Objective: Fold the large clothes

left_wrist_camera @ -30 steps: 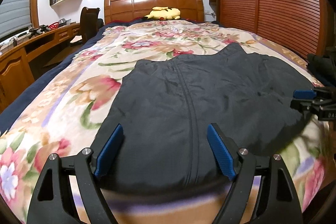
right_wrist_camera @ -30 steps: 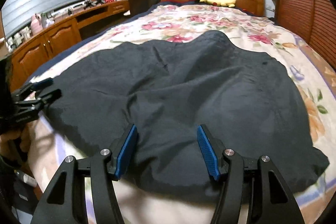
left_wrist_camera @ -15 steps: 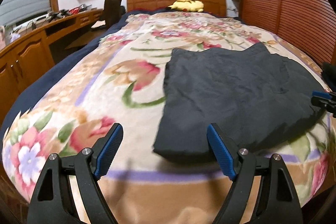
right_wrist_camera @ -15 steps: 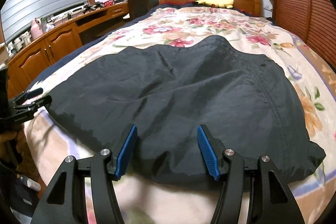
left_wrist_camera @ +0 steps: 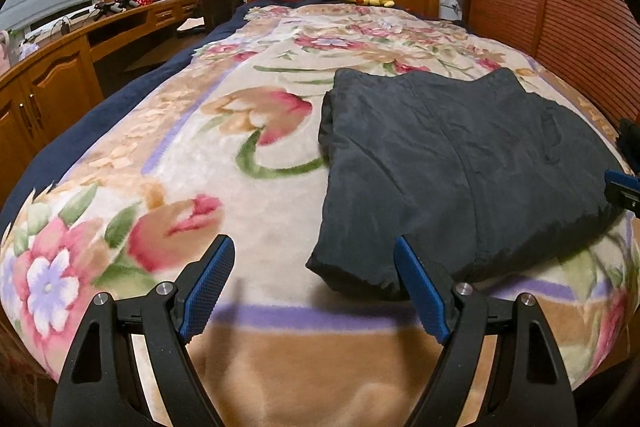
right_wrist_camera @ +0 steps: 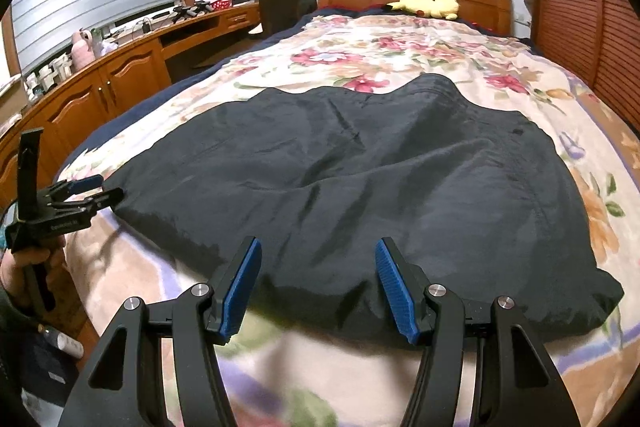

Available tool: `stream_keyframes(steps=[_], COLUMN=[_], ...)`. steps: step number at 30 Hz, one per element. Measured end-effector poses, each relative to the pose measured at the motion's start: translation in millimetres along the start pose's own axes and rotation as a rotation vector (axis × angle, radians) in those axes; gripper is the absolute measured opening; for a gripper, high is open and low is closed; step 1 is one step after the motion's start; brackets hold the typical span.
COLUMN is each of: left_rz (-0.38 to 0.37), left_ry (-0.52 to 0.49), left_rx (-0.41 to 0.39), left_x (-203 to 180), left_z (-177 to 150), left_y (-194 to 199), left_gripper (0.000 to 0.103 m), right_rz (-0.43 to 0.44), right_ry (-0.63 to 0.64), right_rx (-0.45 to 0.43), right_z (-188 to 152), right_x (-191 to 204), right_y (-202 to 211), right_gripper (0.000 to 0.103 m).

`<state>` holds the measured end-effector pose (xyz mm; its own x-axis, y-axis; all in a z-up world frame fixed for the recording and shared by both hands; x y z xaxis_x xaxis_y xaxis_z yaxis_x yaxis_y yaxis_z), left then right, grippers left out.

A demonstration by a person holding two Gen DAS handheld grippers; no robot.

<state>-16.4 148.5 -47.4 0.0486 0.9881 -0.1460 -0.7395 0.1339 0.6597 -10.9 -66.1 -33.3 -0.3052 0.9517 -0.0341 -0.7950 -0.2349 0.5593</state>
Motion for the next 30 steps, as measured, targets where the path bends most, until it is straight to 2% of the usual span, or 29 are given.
stream_keyframes(steps=[3, 6, 9, 15, 18, 19, 20, 22, 23, 25, 30], left_rz=[-0.008, -0.036, -0.052, -0.042, -0.123, -0.170, -0.191, -0.176, -0.146, -0.108, -0.092], left_ry=[0.011, 0.042, 0.061, 0.028, 0.064, 0.080, 0.089, 0.074, 0.038, -0.004, -0.059], left_rx=[0.006, 0.019, 0.043, 0.096, 0.112, 0.123, 0.130, 0.131, 0.119, 0.085, -0.006], left_x=[0.9, 4.7, 6.1, -1.8, -2.2, -3.7, -4.7, -14.0, -23.6, -38.9, -72.7], left_z=[0.9, 1.6, 1.4, 1.7, 2.5, 3.6, 5.2, 12.3, 18.6, 30.3, 61.3], left_y=[-3.6, -7.5, -14.1, -25.3, -26.6, -27.0, -27.3, -23.3, -18.2, -6.4, 25.0], left_gripper=[0.083, 0.083, 0.083, 0.081, 0.052, 0.033, 0.021, 0.014, 0.013, 0.012, 0.010], right_rz=[-0.011, -0.019, -0.031, -0.078, -0.060, -0.056, -0.056, -0.057, -0.057, -0.048, -0.011], right_ry=[0.031, 0.049, 0.053, 0.089, 0.085, 0.086, 0.087, 0.090, 0.090, 0.084, 0.029], right_rx=[0.015, 0.065, 0.063, 0.040, 0.038, 0.037, 0.036, 0.037, 0.038, 0.046, 0.072], right_z=[0.1, -3.6, -5.0, -8.5, -8.8, -10.0, -10.7, -10.9, -11.3, -10.3, -5.3], right_x=[4.5, 8.6, 11.2, 20.5, 16.8, 16.8, 16.2, 16.4, 16.3, 14.6, 1.9], right_y=[-10.2, -28.7, -37.7, -39.3, -39.6, -39.2, -37.9, -37.8, -37.1, -36.9, -26.4], right_gripper=[0.058, 0.057, 0.057, 0.057, 0.057, 0.057, 0.057, 0.057, 0.057, 0.057, 0.057])
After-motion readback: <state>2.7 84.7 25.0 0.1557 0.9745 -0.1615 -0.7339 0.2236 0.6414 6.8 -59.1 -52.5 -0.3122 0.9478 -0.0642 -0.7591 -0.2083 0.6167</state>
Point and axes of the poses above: each gripper's, at about its wrist camera, not at the fingertips, and y roughly against the way its jaws point, x to its left, z to its top, the point moved 1 cm from there along -y, roughly the way its jaws point, and after that the axes turned 12 degrees about -z, right-handed, at the moved point
